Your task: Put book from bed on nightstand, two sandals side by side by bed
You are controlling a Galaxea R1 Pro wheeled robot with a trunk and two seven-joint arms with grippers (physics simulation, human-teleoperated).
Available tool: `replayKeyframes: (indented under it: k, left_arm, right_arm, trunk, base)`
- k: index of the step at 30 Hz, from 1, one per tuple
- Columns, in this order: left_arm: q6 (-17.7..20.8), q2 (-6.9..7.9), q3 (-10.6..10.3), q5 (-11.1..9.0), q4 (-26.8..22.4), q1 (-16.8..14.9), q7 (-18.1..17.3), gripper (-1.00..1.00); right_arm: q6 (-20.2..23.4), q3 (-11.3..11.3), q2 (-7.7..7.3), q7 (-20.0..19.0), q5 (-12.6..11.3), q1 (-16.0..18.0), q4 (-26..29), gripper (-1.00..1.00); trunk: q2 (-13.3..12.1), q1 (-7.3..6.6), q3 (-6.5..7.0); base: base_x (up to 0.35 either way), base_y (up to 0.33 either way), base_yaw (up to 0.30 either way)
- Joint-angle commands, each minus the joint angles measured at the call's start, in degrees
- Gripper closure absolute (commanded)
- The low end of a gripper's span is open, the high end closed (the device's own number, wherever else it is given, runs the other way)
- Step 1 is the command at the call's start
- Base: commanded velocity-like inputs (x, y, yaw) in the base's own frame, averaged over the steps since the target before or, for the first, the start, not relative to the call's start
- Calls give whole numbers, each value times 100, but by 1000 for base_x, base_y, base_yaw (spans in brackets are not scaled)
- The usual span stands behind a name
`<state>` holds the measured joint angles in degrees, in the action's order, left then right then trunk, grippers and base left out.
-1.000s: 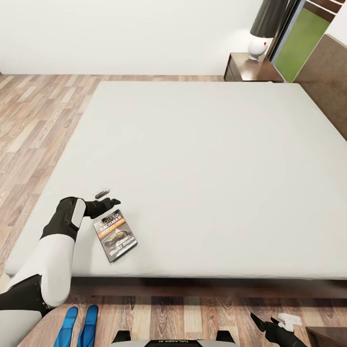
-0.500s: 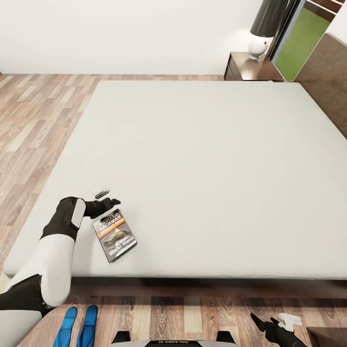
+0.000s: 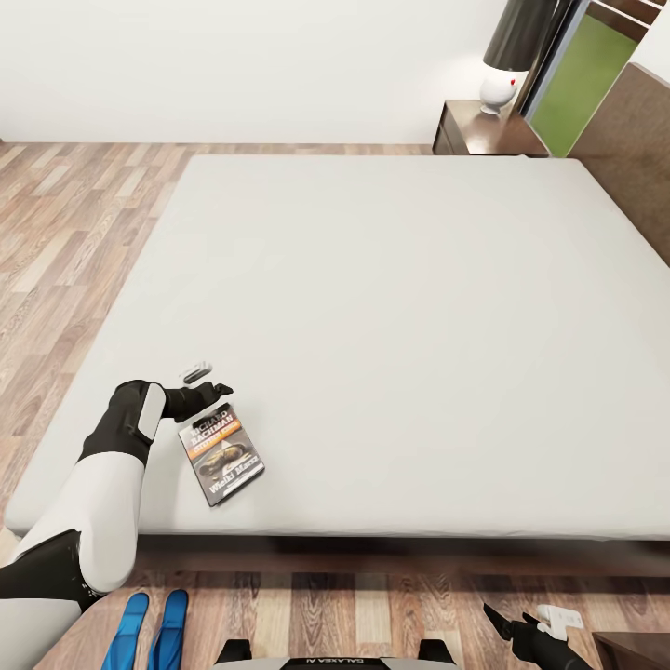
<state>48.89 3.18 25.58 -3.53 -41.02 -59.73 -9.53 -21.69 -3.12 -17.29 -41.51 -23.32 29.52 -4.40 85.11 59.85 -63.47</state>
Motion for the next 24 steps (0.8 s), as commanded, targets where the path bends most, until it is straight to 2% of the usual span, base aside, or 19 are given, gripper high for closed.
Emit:
replayKeyframes:
  k: [1,13,20,24]
  left_arm:
    - [33,-1,15,-34,-3,-3,4,-100]
    - [25,-1,17,-34,-2,-3,4,-100]
    - [24,-1,17,-34,-2,-3,4,-100]
    - [24,-1,17,-34,-2,-3,4,-100]
  right_arm:
    - [-28,-30,-2,-33,3,10,-26,-100]
    - [-28,-30,-2,-33,4,10,-26,-100]
    - [-28,-30,-2,-33,4,10,-26,-100]
    - [-28,-30,-2,-33,3,10,-26,-100]
  trunk:
    - [2,0,-3]
    - [2,0,-3]
    - [2,0,-3]
    - [2,0,-3]
  base:
    - [0,0,0]
    - [-1,0,0]
    - [-208,0,0]
    - [-76,0,0]
